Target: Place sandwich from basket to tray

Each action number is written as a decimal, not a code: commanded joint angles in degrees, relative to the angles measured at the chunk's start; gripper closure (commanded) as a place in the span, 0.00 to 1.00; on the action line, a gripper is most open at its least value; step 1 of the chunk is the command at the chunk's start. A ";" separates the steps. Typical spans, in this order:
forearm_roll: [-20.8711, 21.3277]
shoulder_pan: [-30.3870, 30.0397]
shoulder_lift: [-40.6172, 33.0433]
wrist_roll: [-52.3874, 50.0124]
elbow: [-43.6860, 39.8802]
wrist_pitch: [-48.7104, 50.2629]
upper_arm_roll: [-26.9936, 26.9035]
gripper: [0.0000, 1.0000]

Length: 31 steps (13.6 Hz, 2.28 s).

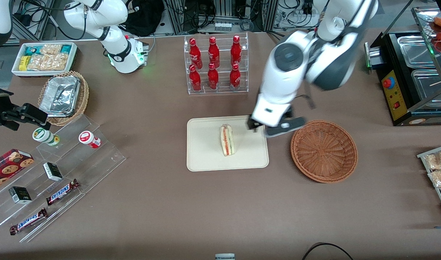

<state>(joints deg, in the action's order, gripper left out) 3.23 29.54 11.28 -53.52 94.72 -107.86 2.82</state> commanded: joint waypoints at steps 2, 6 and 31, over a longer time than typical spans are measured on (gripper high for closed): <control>-0.33 0.43 -8.19 8.57 2.75 8.78 -7.89 0.00; -0.94 0.43 -13.29 21.05 2.66 16.52 -15.28 0.00; -0.94 -35.43 -16.03 47.02 -3.40 27.64 8.96 0.00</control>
<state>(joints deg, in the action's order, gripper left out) 2.68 -4.94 -4.57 -8.10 92.16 -79.22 11.02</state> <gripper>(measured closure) 0.000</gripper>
